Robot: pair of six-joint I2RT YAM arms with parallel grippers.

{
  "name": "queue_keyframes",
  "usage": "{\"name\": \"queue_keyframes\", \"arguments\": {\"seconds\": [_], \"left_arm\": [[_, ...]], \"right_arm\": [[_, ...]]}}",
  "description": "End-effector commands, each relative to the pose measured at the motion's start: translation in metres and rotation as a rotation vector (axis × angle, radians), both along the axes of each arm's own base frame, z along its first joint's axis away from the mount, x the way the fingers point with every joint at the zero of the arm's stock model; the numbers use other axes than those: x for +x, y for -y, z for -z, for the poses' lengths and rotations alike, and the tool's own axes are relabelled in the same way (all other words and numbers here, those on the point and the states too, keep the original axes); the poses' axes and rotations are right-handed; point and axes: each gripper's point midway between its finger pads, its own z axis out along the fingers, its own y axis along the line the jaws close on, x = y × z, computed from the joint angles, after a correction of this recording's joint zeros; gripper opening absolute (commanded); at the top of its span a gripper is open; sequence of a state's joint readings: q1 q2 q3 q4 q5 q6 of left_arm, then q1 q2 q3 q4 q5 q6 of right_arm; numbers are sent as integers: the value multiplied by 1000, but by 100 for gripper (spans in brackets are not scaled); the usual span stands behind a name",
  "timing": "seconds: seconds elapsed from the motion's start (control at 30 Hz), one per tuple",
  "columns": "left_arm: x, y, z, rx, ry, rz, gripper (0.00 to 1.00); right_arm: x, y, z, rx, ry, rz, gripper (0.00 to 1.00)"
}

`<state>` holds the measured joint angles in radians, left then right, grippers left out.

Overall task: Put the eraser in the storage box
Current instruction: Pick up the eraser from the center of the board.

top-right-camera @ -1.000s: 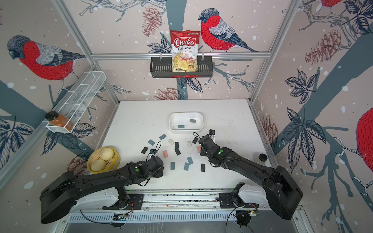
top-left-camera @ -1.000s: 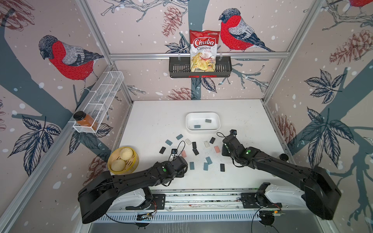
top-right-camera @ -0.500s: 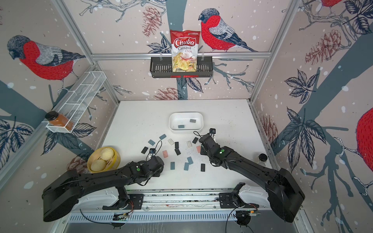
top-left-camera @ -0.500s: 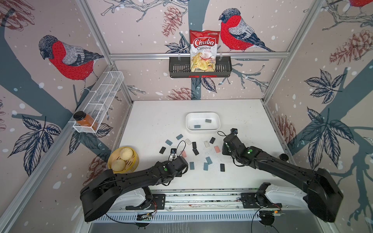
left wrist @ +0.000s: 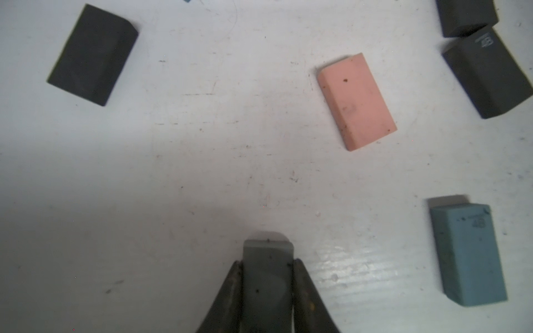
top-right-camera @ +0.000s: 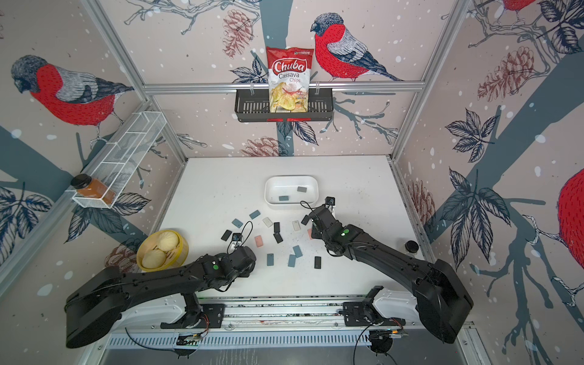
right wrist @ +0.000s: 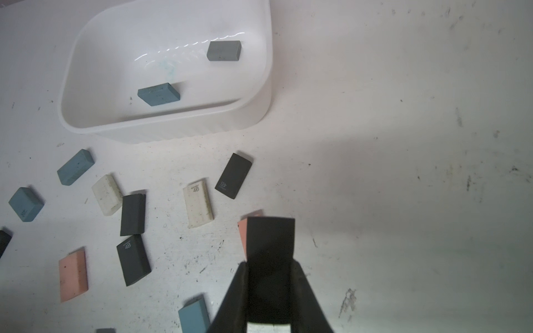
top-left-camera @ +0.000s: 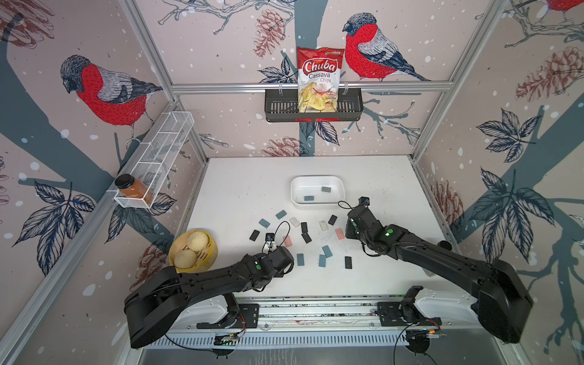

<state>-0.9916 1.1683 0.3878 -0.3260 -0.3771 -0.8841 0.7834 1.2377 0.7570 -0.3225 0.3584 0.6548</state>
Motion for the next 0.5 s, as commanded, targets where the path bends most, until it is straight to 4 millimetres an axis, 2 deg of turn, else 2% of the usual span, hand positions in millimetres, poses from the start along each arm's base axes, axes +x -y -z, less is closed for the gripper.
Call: {"name": "queue_keyframes", "arguments": {"seconds": [0.0, 0.23, 0.47], "left_arm": [[-34, -2, 18, -8, -185, 33, 26], [-32, 0, 14, -15, -172, 26, 18], [-29, 1, 9, -34, -151, 15, 14]], "right_arm": [[10, -7, -12, -11, 24, -19, 4], [38, -31, -27, -16, 33, -68, 3], [76, -52, -22, -21, 7, -105, 3]]}}
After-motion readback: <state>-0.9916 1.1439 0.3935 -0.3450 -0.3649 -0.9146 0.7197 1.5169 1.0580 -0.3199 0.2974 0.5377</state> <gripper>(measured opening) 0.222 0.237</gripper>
